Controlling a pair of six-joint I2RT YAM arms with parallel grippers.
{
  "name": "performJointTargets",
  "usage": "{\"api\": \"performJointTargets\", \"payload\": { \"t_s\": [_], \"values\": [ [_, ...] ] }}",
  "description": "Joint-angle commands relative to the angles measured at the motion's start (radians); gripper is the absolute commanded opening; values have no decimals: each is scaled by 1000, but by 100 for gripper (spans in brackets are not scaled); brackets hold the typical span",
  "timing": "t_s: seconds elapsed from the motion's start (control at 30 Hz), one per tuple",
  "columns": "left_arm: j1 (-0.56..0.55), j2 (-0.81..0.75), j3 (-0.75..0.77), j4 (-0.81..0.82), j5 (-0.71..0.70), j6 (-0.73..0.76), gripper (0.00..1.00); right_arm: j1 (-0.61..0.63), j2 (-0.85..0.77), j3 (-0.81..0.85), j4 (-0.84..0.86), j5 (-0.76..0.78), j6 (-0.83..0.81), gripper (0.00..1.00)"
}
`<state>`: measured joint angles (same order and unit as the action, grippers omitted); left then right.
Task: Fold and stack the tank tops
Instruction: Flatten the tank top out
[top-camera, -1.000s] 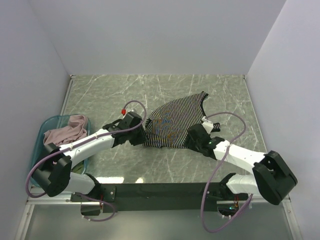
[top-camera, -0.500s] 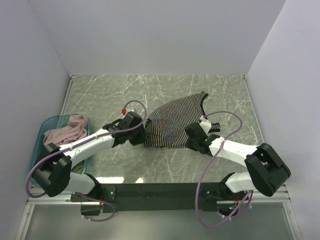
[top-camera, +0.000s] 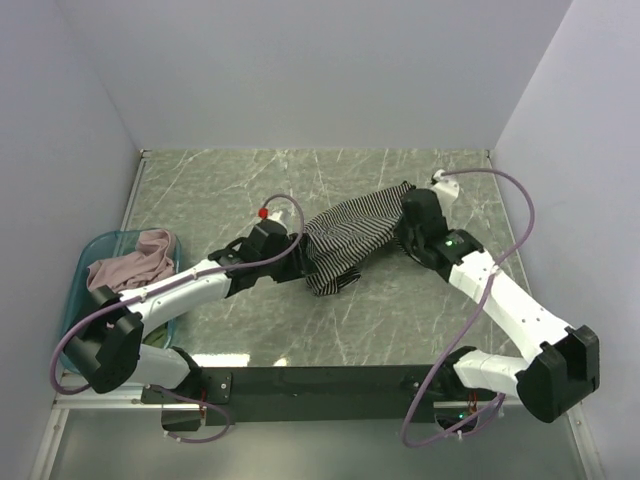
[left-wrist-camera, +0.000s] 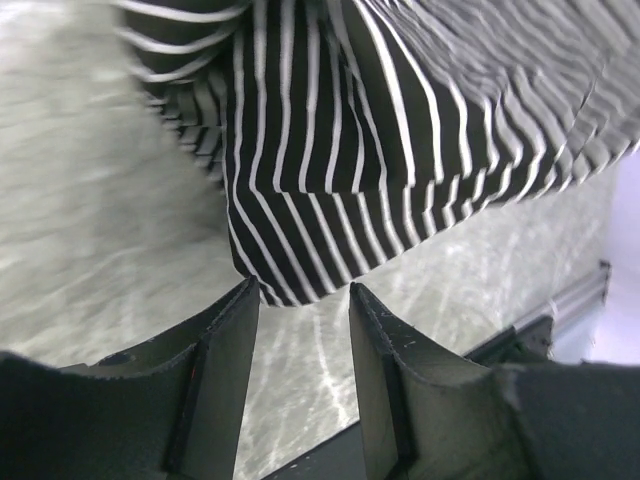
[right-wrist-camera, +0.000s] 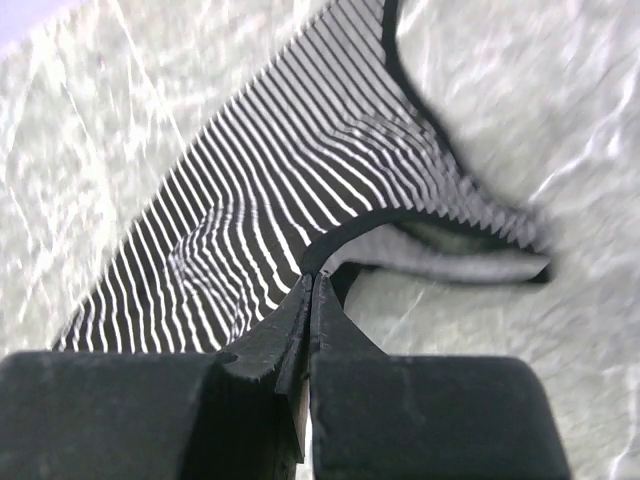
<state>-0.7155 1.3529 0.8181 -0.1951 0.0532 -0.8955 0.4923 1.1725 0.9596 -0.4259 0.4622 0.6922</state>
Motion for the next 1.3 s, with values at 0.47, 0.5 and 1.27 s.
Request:
{"api": "performJointTargets", "payload": {
  "t_s": [0.47,0.5,1.27],
  "values": [
    [-231,230,160,189,-52,84,56,-40,111,559,-155,148,-218,0],
    [-233,253,167,213,-50,86,57,-40,116,571,-163,150,-220,0],
    [-345,453,493,284,-407,193,76,-28,176,870,-269,179,-290,0]
  ]
}}
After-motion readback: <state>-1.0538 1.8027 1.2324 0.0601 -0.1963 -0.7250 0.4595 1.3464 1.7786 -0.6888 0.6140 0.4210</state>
